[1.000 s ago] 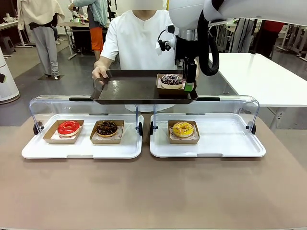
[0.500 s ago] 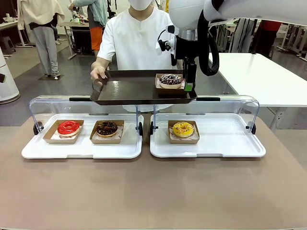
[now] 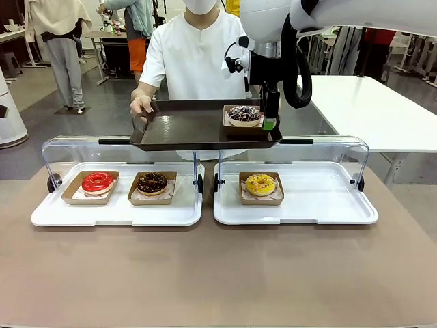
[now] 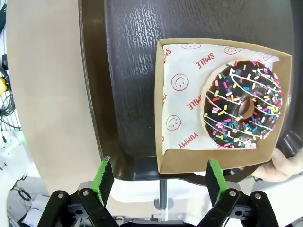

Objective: Provide the desired donut to the person.
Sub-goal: Pick up and lift the Paper togo box containing the Donut pointed at by the person.

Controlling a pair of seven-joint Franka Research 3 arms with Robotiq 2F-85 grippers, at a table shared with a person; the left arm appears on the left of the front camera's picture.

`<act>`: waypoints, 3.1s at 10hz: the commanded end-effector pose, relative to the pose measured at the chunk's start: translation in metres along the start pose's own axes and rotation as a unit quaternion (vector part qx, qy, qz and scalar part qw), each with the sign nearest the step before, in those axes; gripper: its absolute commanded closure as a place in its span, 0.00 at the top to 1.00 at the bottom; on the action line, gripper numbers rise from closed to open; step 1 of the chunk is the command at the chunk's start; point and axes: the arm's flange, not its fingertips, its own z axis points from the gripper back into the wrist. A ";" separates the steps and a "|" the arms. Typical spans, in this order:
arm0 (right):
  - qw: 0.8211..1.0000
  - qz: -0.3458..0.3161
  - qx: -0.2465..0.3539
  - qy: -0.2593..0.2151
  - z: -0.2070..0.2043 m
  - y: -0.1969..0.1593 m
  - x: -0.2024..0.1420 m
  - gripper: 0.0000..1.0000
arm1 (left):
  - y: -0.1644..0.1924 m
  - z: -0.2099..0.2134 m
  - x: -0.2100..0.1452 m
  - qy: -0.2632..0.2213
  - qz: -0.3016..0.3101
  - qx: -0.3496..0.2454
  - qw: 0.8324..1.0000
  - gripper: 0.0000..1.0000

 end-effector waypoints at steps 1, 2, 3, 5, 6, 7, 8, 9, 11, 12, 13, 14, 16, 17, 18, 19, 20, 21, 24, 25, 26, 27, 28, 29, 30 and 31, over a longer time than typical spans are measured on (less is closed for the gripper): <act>1.000 -0.003 0.001 0.000 -0.001 0.000 0.000 1.00 | 0.000 0.000 0.001 -0.006 -0.002 -0.001 1.000 1.00; 1.000 0.000 0.000 0.000 0.000 0.000 0.000 1.00 | 0.000 0.000 0.001 -0.006 -0.002 -0.001 1.000 1.00; 0.998 -0.020 0.019 -0.059 0.015 -0.005 -0.022 1.00 | 0.000 0.000 0.001 -0.006 -0.002 -0.001 1.000 1.00; 0.981 -0.062 0.060 -0.176 0.049 -0.020 -0.093 1.00 | 0.000 0.000 0.001 -0.006 -0.002 -0.001 1.000 1.00; 0.970 -0.078 0.064 -0.222 0.059 -0.024 -0.135 1.00 | 0.000 0.000 0.001 -0.006 -0.002 -0.001 1.000 1.00; 0.952 -0.096 0.080 -0.279 0.063 -0.028 -0.179 1.00 | 0.000 0.000 0.001 -0.006 -0.002 -0.001 1.000 1.00; 0.939 -0.087 0.087 -0.320 0.057 -0.030 -0.222 1.00 | 0.000 0.000 0.001 -0.006 -0.002 -0.001 1.000 1.00; 0.927 -0.084 0.090 -0.355 0.041 -0.028 -0.264 1.00 | 0.000 0.000 0.001 -0.006 -0.002 -0.001 1.000 1.00; 0.897 -0.071 0.124 -0.418 0.000 -0.023 -0.326 1.00 | 0.000 0.000 0.001 -0.006 -0.002 -0.001 1.000 1.00; 0.872 -0.061 0.143 -0.465 -0.020 -0.025 -0.353 1.00 | 0.000 0.000 0.001 -0.006 -0.002 -0.001 1.000 1.00; 0.855 -0.052 0.133 -0.499 -0.038 -0.025 -0.382 1.00 | 0.000 0.000 0.001 -0.006 -0.002 -0.001 1.000 1.00; 0.840 -0.069 0.103 -0.528 -0.050 -0.026 -0.402 1.00 | 0.000 0.000 0.001 -0.006 -0.002 -0.001 1.000 1.00; 0.832 -0.096 0.076 -0.541 -0.063 -0.016 -0.417 1.00 | 0.000 0.000 0.001 -0.006 -0.002 -0.001 1.000 1.00; 0.830 -0.104 0.065 -0.543 -0.061 -0.010 -0.425 1.00 | 0.000 0.000 0.001 -0.006 -0.002 -0.001 1.000 1.00; 0.829 -0.104 0.063 -0.545 -0.058 -0.005 -0.432 1.00 | 0.000 0.000 0.001 -0.006 -0.002 -0.001 1.000 1.00; 0.831 -0.098 0.067 -0.544 -0.056 -0.003 -0.435 1.00 | 0.000 0.000 0.001 -0.006 -0.002 -0.001 1.000 1.00; 0.836 -0.102 0.074 -0.534 -0.054 -0.001 -0.435 1.00 | 0.000 0.000 0.001 -0.006 -0.002 -0.001 1.000 1.00; 0.840 -0.093 0.075 -0.529 -0.052 0.001 -0.438 1.00 | 0.000 0.000 0.001 -0.006 -0.002 -0.001 1.000 1.00; 0.846 -0.089 0.078 -0.520 -0.046 0.006 -0.443 1.00 | 0.000 0.000 0.001 -0.006 -0.002 -0.001 1.000 1.00; 0.851 -0.078 0.082 -0.513 -0.044 0.006 -0.439 1.00 | 0.000 0.000 0.001 -0.006 -0.002 -0.001 1.000 1.00; 0.841 -0.100 0.076 -0.526 -0.044 -0.004 -0.444 1.00 | 0.000 0.000 0.001 -0.006 -0.002 -0.001 1.000 1.00; 0.841 -0.100 0.076 -0.526 -0.044 -0.004 -0.444 1.00 | 0.000 0.000 0.001 -0.006 -0.002 -0.001 1.000 1.00; 0.841 -0.100 0.076 -0.526 -0.044 -0.004 -0.444 1.00 | 0.000 0.000 0.001 -0.006 -0.002 -0.001 1.000 1.00; 0.841 -0.100 0.076 -0.526 -0.044 -0.004 -0.444 1.00 | 0.000 0.000 0.001 -0.006 -0.002 -0.001 1.000 1.00; 0.841 -0.100 0.076 -0.526 -0.044 -0.004 -0.444 1.00 | 0.000 0.000 0.001 -0.006 -0.002 -0.001 1.000 1.00; 0.841 -0.100 0.076 -0.526 -0.044 -0.004 -0.444 1.00 | 0.000 0.000 0.001 -0.006 -0.002 -0.001 1.000 1.00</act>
